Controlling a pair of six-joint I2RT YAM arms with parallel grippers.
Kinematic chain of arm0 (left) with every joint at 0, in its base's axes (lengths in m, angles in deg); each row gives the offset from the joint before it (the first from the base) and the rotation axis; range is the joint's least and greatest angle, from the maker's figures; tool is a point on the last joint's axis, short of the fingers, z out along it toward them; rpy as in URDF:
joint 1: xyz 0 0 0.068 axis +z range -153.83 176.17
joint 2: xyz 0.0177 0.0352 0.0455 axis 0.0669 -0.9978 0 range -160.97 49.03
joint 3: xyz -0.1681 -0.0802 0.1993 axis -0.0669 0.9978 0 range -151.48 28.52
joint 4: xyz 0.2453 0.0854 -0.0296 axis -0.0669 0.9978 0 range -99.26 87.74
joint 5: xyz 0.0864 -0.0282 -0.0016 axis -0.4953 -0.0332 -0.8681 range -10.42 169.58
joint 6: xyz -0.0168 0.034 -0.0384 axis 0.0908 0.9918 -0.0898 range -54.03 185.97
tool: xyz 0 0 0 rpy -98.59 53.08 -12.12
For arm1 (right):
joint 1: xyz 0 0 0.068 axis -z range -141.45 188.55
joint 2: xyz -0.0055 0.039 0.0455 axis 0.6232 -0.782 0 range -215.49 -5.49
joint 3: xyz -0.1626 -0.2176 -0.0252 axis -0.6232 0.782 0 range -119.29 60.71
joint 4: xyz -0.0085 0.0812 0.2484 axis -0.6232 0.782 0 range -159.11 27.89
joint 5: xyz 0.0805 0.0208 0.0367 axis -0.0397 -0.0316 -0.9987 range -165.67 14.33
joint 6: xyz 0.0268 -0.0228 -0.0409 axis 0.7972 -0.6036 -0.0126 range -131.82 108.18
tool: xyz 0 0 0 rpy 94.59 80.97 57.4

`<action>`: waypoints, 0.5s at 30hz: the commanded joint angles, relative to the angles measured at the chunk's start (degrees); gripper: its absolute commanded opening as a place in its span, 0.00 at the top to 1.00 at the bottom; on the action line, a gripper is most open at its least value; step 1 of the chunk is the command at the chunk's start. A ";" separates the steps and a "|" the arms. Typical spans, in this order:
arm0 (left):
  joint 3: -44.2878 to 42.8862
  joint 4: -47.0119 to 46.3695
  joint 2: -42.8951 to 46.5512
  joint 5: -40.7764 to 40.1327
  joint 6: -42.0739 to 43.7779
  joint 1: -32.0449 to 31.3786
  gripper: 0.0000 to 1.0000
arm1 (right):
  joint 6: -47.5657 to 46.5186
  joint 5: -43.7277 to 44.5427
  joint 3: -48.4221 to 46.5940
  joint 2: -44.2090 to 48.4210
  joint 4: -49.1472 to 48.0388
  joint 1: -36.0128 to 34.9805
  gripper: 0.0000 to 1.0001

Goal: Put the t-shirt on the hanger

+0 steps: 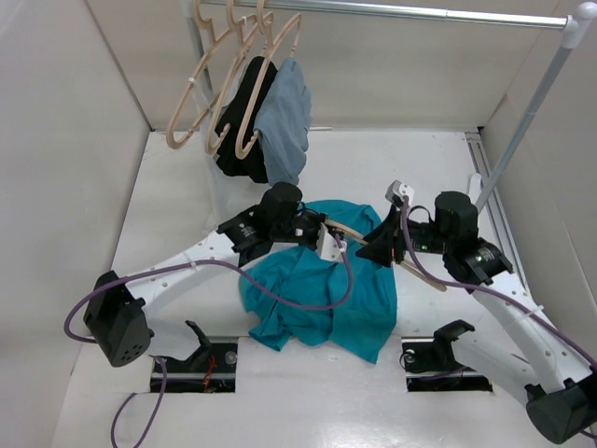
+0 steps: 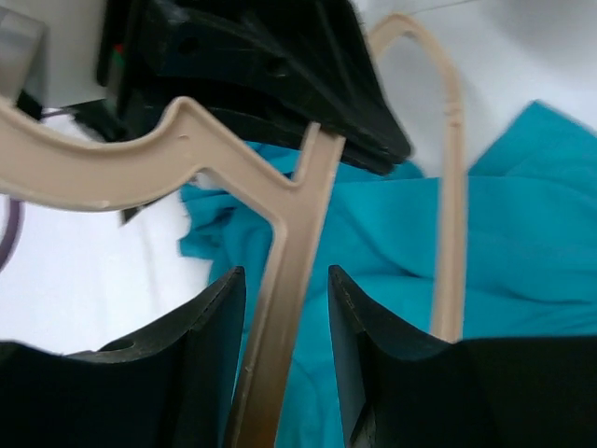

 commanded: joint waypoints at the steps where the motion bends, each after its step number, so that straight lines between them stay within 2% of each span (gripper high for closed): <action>1: -6.69 4.46 1.52 7.54 0.04 1.29 1.00 | -9.20 12.09 -7.05 -2.43 5.63 0.00 0.79; 4: -9.76 13.17 0.91 12.02 4.09 2.43 1.00 | -13.62 17.46 -11.88 -4.19 11.88 -1.06 0.57; 5: -10.47 17.10 0.38 12.99 5.05 2.43 1.00 | -15.72 18.95 -12.86 -4.90 12.76 -2.01 0.40; 7: -11.00 19.94 0.38 15.28 7.43 2.43 1.00 | -17.31 23.61 -15.14 -4.90 14.09 -4.38 0.25; 8: -11.78 20.83 0.38 15.90 7.44 2.43 1.00 | -18.71 24.93 -15.15 -4.90 14.09 -5.44 0.11; 13: -12.41 24.09 0.38 18.88 6.39 2.43 1.00 | -22.50 33.10 -15.94 -4.11 11.90 -12.91 0.09; 15: -13.54 25.40 0.38 20.11 6.38 2.43 1.00 | -25.04 33.12 -13.75 -2.01 10.58 -15.81 0.09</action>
